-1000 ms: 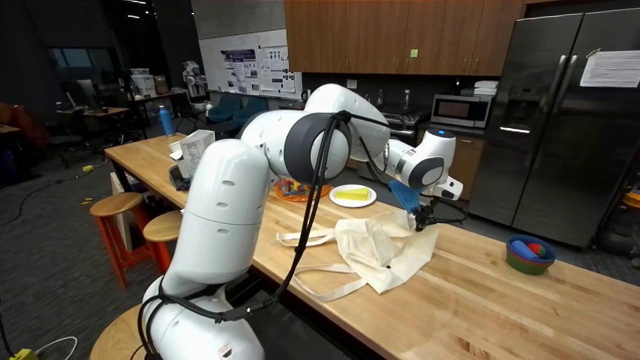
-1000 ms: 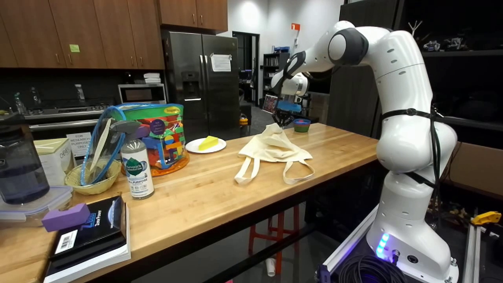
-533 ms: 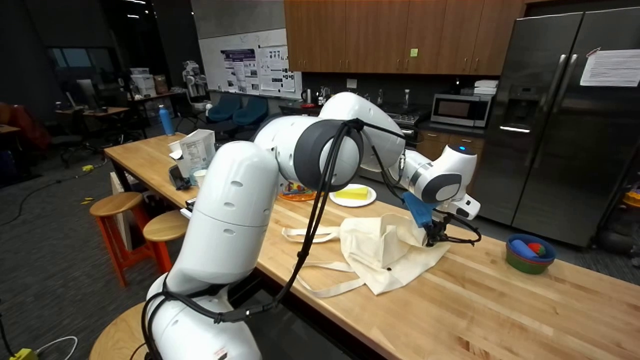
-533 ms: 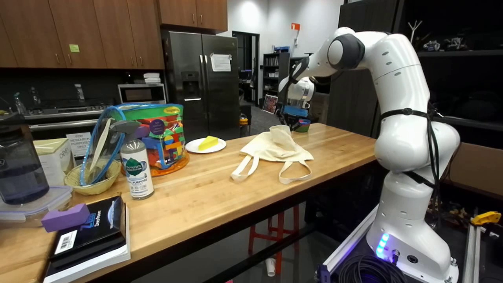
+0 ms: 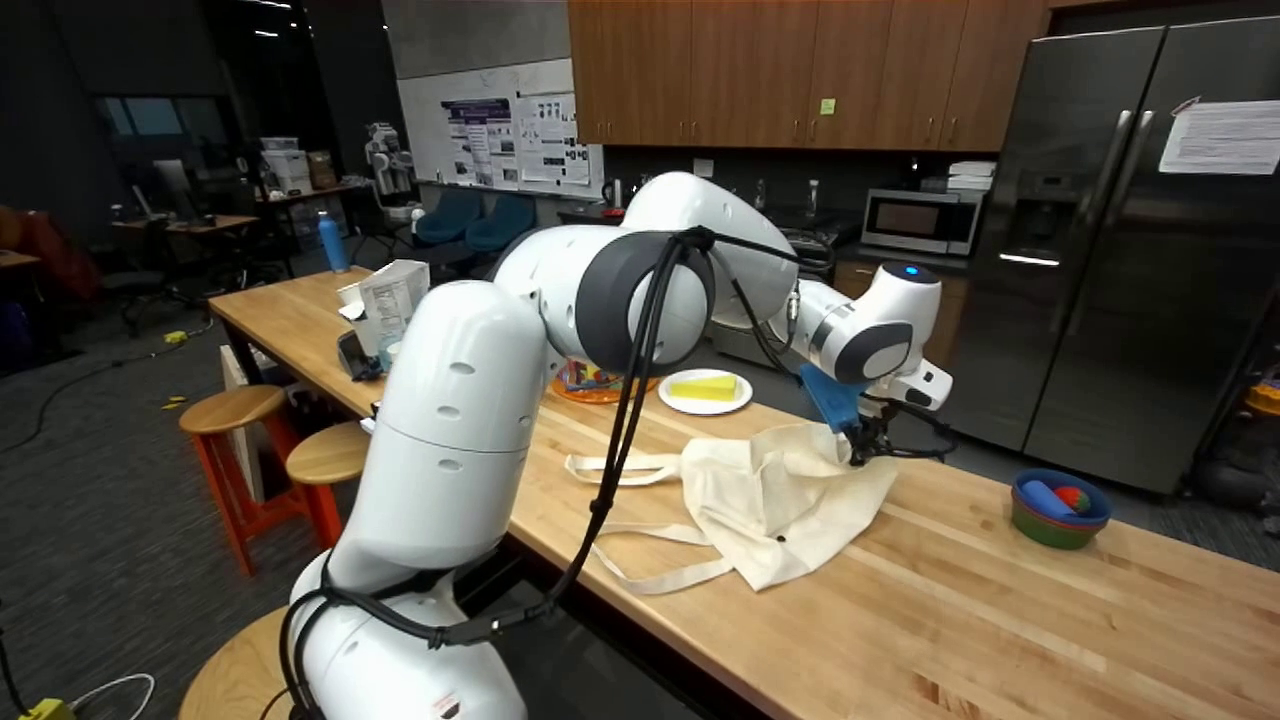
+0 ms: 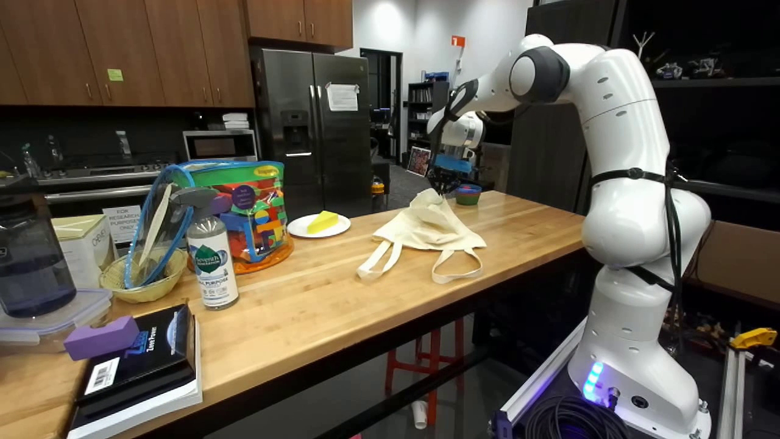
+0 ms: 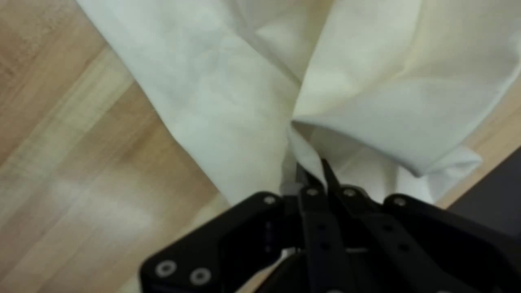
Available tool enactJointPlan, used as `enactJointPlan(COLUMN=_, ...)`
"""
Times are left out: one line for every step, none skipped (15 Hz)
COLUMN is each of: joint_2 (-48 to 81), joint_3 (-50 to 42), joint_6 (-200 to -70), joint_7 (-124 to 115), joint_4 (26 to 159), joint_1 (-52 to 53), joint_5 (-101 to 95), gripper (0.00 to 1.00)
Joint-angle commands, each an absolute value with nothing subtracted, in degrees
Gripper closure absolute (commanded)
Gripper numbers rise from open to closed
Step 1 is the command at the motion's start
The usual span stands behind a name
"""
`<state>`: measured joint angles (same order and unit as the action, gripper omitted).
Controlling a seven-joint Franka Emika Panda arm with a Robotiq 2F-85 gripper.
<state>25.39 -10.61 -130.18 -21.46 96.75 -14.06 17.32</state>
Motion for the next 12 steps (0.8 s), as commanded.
enactJointPlan(joint_2=19.33, joint_3=-10.12, joint_6=-131.75, joint_7=-20.4, joint_4=99.3, joint_1=-11.34, joint_5=15.54, gripper=0.99)
enactJointPlan(joint_2=18.4, joint_3=-9.85, joint_6=-132.05, joint_7=-20.25, joint_4=99.46, joint_1=-10.51, joint_5=15.26, gripper=0.99)
enactJointPlan(joint_2=17.39, joint_3=-9.49, joint_6=-132.12, joint_7=-19.94, joint_4=99.76, joint_1=-9.66, joint_5=14.79, gripper=0.99)
enactJointPlan(joint_2=16.41, joint_3=-9.12, joint_6=-132.35, joint_7=-19.71, joint_4=100.19, joint_1=-8.77, joint_5=14.19, gripper=0.99)
enactJointPlan(joint_2=15.38, joint_3=-8.7, joint_6=-132.49, joint_7=-19.32, joint_4=100.9, joint_1=-7.87, joint_5=13.53, gripper=0.99)
enactJointPlan(joint_2=14.64, joint_3=-8.18, joint_6=-132.66, joint_7=-19.0, joint_4=101.42, joint_1=-7.07, joint_5=12.86, gripper=0.99)
enactJointPlan(joint_2=13.81, joint_3=-7.63, joint_6=-132.63, joint_7=-18.62, joint_4=102.16, joint_1=-6.17, joint_5=11.97, gripper=0.99)
enactJointPlan(joint_2=13.13, joint_3=-7.03, joint_6=-132.82, joint_7=-18.3, joint_4=102.91, joint_1=-5.3, joint_5=11.09, gripper=0.99)
enactJointPlan(joint_2=12.47, joint_3=-6.45, joint_6=-132.89, joint_7=-17.94, joint_4=103.65, joint_1=-4.37, joint_5=9.9, gripper=0.99)
enactJointPlan(joint_2=11.88, joint_3=-5.74, joint_6=-132.92, joint_7=-17.69, joint_4=104.48, joint_1=-3.3, joint_5=8.49, gripper=0.99)
enactJointPlan(joint_2=11.34, joint_3=-5.08, joint_6=-132.93, joint_7=-17.57, joint_4=105.21, joint_1=-2.36, joint_5=7.21, gripper=0.99)
enactJointPlan(joint_2=10.78, joint_3=-4.37, joint_6=-132.91, joint_7=-17.29, joint_4=105.98, joint_1=-1.38, joint_5=5.87, gripper=0.99)
